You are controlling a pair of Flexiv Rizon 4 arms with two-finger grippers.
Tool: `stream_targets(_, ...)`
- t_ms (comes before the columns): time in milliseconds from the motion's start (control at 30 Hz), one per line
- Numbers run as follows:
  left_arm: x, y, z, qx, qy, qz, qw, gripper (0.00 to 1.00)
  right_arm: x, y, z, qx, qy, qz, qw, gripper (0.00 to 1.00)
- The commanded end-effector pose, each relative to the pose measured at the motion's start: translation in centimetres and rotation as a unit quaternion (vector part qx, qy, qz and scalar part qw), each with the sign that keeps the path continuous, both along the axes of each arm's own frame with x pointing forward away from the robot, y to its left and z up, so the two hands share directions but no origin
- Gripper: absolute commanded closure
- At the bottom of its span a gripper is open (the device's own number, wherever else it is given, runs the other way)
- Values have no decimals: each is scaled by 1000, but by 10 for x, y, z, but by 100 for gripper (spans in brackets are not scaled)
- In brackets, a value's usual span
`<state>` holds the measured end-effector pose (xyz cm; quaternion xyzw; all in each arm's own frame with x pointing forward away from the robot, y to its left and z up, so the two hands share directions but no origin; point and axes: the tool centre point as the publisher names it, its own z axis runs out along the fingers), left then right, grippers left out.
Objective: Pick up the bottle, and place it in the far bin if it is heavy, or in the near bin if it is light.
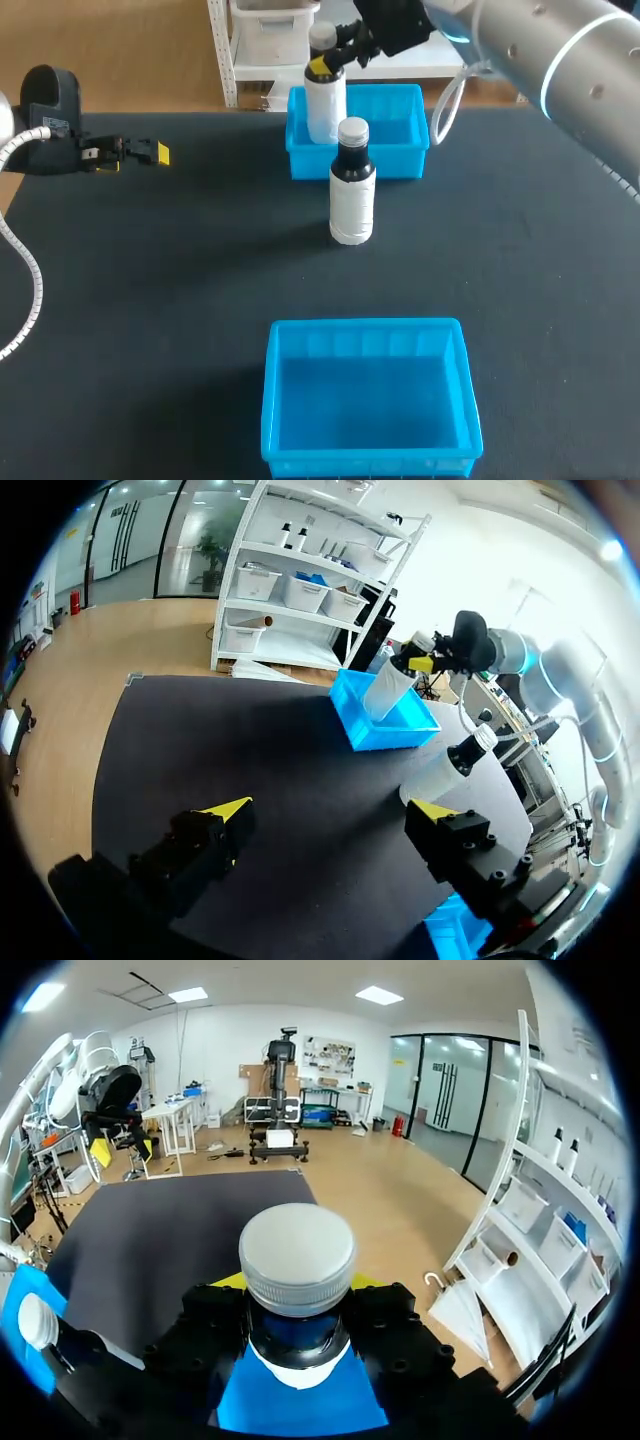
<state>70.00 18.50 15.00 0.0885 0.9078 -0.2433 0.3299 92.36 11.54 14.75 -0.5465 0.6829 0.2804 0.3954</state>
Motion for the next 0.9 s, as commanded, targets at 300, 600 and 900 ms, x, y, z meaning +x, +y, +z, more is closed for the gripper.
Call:
stream_targets(300,0,0,0,0,0,0,1000,0,19,7,-12,17,112,157,981,100)
stream_targets(600,0,0,0,0,0,0,1000,0,20,8,-19,17,120,159,980,100)
stream_targets(900,0,0,0,0,0,0,1000,0,21,10,-26,16,129,157,979,100)
